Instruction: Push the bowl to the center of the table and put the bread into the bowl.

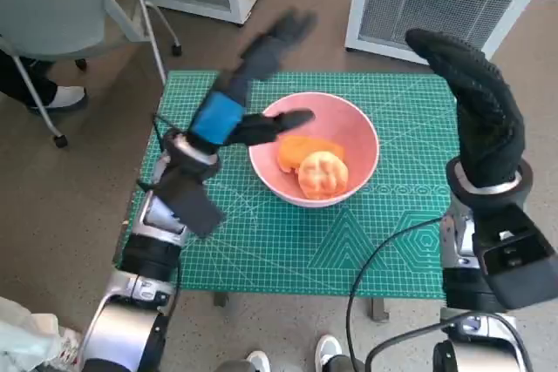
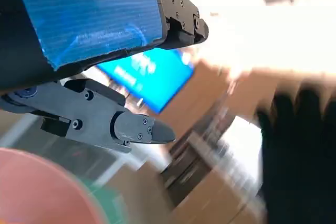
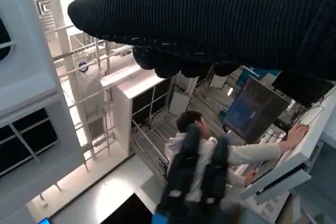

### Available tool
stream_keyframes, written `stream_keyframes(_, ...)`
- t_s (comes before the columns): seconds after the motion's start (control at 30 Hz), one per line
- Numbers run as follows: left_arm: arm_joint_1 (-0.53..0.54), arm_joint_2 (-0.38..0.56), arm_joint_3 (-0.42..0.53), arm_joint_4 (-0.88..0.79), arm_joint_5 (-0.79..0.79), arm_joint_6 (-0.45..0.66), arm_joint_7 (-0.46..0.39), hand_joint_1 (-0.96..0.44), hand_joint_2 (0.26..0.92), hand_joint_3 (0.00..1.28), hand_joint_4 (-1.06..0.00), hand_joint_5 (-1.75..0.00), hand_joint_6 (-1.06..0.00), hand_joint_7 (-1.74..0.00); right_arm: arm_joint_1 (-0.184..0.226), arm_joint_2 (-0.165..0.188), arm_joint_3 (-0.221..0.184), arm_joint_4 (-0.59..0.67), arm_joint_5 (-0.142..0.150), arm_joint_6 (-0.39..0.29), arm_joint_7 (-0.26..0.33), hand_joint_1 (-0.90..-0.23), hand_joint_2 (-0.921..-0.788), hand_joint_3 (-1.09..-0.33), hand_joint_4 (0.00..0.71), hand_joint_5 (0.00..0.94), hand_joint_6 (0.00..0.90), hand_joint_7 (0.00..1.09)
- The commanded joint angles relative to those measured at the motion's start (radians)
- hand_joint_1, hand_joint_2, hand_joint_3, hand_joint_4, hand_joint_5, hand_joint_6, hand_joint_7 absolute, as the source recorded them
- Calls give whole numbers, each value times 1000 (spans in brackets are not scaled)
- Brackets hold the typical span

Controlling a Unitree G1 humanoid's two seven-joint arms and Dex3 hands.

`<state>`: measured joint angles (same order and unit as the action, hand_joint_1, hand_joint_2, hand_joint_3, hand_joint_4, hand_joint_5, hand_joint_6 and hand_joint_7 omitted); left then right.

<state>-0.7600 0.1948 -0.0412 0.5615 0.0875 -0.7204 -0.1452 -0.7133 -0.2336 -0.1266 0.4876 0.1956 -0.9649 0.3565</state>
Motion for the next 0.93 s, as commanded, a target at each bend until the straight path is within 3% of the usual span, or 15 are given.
stream_keyframes(0.03,29,-28,37,-63,-85,-13,1,-422,921,308,-218,-32,-265,-21,-12,-8,2,-12,21,42,8,-580,-921,-730,238,0,157,360)
stream_keyframes(0.43,72,-46,76,-173,-273,49,-94,-434,921,358,-235,-17,-280,-28,-53,6,7,-39,65,126,24,-585,-921,-730,236,0,164,355)
stream_keyframes(0.93,91,-84,94,-256,-381,112,-183,-410,921,290,-266,-17,-337,-50,-82,38,17,-80,23,175,-11,-558,-921,-735,254,7,180,347)
